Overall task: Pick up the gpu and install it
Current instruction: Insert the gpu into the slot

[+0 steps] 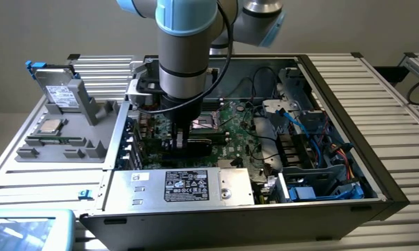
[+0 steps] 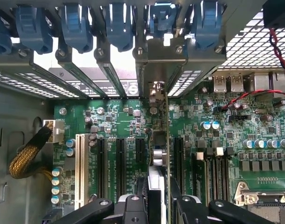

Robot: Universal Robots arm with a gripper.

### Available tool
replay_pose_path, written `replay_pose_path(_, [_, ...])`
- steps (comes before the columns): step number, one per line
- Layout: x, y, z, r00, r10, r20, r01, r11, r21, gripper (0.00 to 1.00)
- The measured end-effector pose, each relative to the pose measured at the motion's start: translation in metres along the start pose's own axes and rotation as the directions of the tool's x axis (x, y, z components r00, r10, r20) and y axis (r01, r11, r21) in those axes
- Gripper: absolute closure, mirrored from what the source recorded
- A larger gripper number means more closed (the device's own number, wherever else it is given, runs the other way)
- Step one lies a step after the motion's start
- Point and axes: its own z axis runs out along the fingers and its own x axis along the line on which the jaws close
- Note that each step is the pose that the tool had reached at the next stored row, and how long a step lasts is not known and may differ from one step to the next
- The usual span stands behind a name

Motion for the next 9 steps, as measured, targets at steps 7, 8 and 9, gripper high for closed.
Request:
replay_pose_path(7, [0.0001, 0.0005, 0.0003, 1.0000, -0.009, -0.0009, 0.009, 1.0000, -0.0002, 0.71])
replay_pose_path(8, [0.0001, 0.0005, 0.0003, 1.0000, -0.010, -0.0011, 0.010, 1.0000, -0.0003, 0.71])
replay_pose_path(9, [0.0001, 0.0005, 0.0004, 0.9999, -0.010, -0.0012, 0.010, 0.9999, -0.0003, 0.71])
